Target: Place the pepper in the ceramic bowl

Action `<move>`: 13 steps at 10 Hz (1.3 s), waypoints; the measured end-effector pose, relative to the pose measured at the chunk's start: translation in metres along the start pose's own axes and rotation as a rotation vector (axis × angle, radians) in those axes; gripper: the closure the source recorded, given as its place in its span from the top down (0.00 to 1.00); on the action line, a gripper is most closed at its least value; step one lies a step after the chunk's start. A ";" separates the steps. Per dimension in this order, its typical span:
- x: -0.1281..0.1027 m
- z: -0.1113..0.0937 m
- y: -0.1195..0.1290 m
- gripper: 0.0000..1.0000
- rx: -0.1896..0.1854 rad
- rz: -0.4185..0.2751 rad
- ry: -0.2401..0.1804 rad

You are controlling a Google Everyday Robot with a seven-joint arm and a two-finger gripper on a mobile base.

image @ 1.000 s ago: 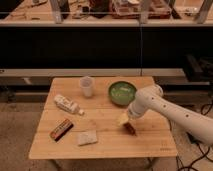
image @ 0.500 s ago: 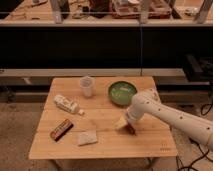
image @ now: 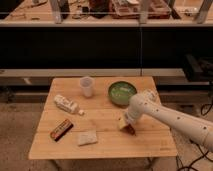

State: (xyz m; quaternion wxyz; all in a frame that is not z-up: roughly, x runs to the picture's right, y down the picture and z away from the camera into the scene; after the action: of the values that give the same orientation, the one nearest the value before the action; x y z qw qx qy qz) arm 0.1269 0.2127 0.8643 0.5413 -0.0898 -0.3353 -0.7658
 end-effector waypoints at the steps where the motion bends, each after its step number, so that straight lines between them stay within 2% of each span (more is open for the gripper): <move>1: 0.000 0.001 0.000 0.30 0.003 0.002 -0.002; 5: -0.010 0.001 0.005 0.30 0.030 0.031 -0.020; 7: -0.017 -0.002 0.013 0.30 0.086 0.082 -0.006; 9: -0.024 -0.012 0.021 0.30 0.165 0.132 0.018; 10: -0.024 -0.024 0.030 0.30 0.216 0.165 0.042; 12: -0.010 -0.053 0.044 0.30 0.361 0.237 0.119; 13: -0.004 -0.061 0.048 0.30 0.417 0.258 0.137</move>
State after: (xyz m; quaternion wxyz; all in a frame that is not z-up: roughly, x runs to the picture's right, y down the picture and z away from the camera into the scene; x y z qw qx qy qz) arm 0.1849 0.1692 0.8357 0.6628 0.0337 -0.4343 -0.6090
